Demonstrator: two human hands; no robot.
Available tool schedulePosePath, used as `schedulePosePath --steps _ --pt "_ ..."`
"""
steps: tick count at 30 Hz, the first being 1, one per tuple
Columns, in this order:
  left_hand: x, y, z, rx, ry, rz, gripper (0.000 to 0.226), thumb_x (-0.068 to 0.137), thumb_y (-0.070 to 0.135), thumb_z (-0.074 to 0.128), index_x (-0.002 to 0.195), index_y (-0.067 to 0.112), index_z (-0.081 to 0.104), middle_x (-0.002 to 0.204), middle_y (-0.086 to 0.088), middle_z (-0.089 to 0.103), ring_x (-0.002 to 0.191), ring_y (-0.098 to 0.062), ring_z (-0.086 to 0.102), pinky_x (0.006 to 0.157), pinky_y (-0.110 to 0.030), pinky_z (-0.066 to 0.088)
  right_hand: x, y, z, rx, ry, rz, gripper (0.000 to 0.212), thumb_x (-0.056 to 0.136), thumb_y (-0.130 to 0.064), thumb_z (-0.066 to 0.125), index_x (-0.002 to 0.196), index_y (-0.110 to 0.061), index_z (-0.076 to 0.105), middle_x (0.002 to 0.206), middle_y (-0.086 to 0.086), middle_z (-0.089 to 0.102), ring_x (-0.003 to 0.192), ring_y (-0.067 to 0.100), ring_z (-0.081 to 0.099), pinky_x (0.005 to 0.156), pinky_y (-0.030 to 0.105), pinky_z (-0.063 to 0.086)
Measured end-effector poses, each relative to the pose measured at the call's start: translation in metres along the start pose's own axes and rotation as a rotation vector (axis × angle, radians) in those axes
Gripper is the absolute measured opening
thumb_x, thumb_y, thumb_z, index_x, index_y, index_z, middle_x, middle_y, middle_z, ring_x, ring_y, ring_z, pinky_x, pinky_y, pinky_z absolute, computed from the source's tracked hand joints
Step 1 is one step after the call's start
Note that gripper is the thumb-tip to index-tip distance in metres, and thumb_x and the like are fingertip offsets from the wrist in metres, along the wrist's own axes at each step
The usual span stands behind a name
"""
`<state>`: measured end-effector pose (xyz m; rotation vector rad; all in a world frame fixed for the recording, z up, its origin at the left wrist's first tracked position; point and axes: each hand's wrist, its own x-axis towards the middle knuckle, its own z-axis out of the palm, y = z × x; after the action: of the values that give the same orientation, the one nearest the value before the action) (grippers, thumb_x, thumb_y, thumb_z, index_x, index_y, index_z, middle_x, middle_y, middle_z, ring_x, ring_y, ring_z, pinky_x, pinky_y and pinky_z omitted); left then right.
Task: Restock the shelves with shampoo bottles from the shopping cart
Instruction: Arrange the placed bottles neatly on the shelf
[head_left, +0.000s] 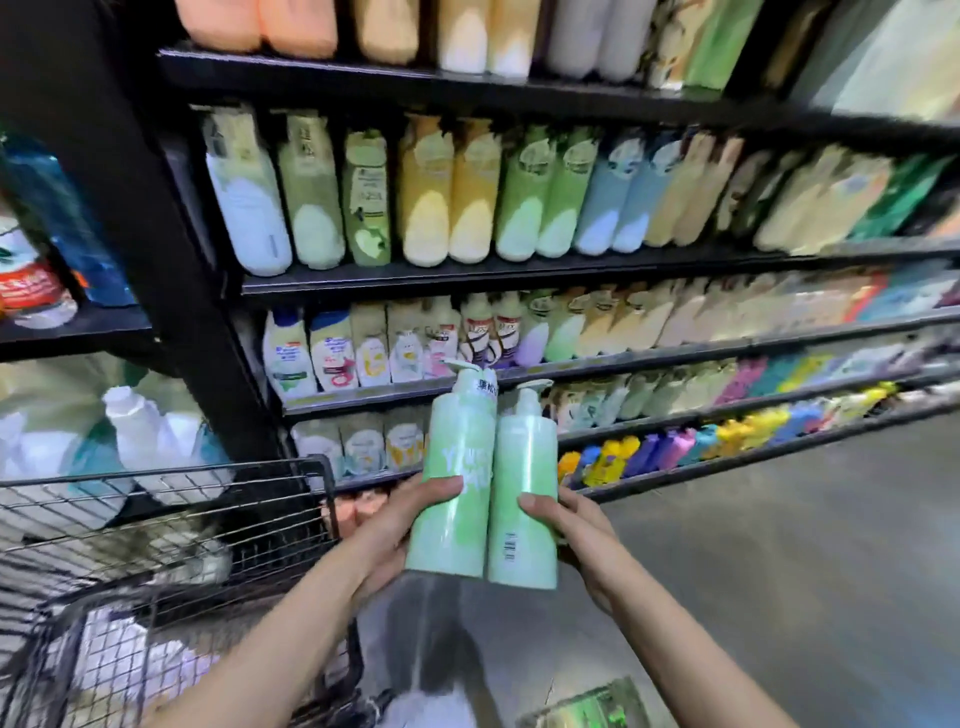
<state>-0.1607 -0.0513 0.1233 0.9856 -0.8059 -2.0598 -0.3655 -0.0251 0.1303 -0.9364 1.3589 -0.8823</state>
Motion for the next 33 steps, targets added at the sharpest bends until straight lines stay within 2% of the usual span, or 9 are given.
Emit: schedulePosePath --steps 6,9,12,16,19,22,26,30,33 --pt "0.06 -0.001 0.081 0.056 -0.028 -0.018 0.076 0.051 0.027 0.081 0.118 0.001 0.058 0.099 -0.022 0.07 0.081 -0.032 0.07 0.072 -0.039 0.056 -0.009 -0.023 -0.089 0.082 0.114 -0.083 0.045 0.063 -0.03 0.071 0.105 -0.013 0.07 0.096 0.004 0.075 0.079 0.013 0.071 0.061 0.018 0.052" --pt "0.091 0.005 0.116 0.046 -0.071 -0.024 0.063 0.055 0.02 0.077 0.112 0.001 0.06 0.093 -0.022 0.071 0.075 -0.03 0.071 0.063 -0.037 0.058 -0.001 -0.035 -0.127 0.125 0.176 -0.119 0.044 0.064 -0.031 0.07 0.104 -0.012 0.071 0.098 0.007 0.075 0.081 0.014 0.071 0.064 0.019 0.052" --pt "0.122 0.013 0.149 0.064 -0.142 0.016 0.052 0.068 0.01 0.068 0.118 0.003 0.057 0.099 -0.02 0.071 0.079 -0.028 0.072 0.059 -0.032 0.057 0.016 -0.046 -0.163 0.164 0.213 -0.149 0.044 0.065 -0.029 0.071 0.105 -0.01 0.07 0.099 0.008 0.075 0.084 0.017 0.071 0.067 0.02 0.052" --pt "0.177 0.031 0.187 0.129 -0.208 0.088 0.067 0.061 0.02 0.072 0.123 0.002 0.054 0.113 -0.023 0.066 0.091 -0.032 0.069 0.067 -0.036 0.057 0.052 -0.069 -0.212 0.164 0.246 -0.182 0.047 0.064 -0.028 0.072 0.107 -0.007 0.069 0.1 0.009 0.074 0.09 0.022 0.071 0.07 0.024 0.053" --pt "0.223 0.051 0.213 0.173 -0.211 0.139 0.055 0.059 0.017 0.07 0.111 0.002 0.059 0.098 -0.019 0.072 0.08 -0.027 0.071 0.061 -0.032 0.057 0.086 -0.095 -0.249 0.168 0.256 -0.23 0.047 0.064 -0.027 0.073 0.106 -0.006 0.068 0.099 0.01 0.075 0.086 0.02 0.072 0.069 0.025 0.054" --pt "0.267 0.081 0.241 0.157 -0.203 0.154 0.045 0.061 0.014 0.065 0.104 0.0 0.061 0.086 -0.017 0.073 0.071 -0.025 0.071 0.055 -0.029 0.056 0.12 -0.131 -0.283 0.171 0.255 -0.294 0.048 0.064 -0.023 0.07 0.107 -0.002 0.067 0.092 0.009 0.075 0.071 0.013 0.072 0.053 0.018 0.051" --pt "0.32 0.128 0.274 0.198 -0.263 0.234 0.073 0.054 0.023 0.081 0.119 0.002 0.058 0.105 -0.02 0.07 0.085 -0.03 0.07 0.065 -0.035 0.057 0.166 -0.182 -0.322 0.146 0.255 -0.377 0.059 0.061 -0.028 0.075 0.113 -0.003 0.065 0.1 0.008 0.075 0.089 0.022 0.072 0.07 0.026 0.057" --pt "0.353 0.175 0.307 0.284 -0.225 0.321 0.067 0.056 0.021 0.082 0.117 0.007 0.057 0.1 -0.015 0.073 0.083 -0.028 0.072 0.062 -0.034 0.058 0.207 -0.229 -0.352 0.169 0.246 -0.459 0.05 0.063 -0.025 0.073 0.109 -0.007 0.067 0.102 0.01 0.074 0.088 0.02 0.072 0.068 0.025 0.056" --pt "0.373 0.207 0.331 0.3 -0.192 0.435 0.048 0.067 0.016 0.072 0.114 0.013 0.059 0.102 -0.013 0.073 0.087 -0.028 0.071 0.065 -0.036 0.058 0.232 -0.269 -0.372 0.153 0.226 -0.532 0.053 0.064 -0.025 0.073 0.113 -0.006 0.065 0.104 0.01 0.073 0.093 0.024 0.071 0.073 0.029 0.057"
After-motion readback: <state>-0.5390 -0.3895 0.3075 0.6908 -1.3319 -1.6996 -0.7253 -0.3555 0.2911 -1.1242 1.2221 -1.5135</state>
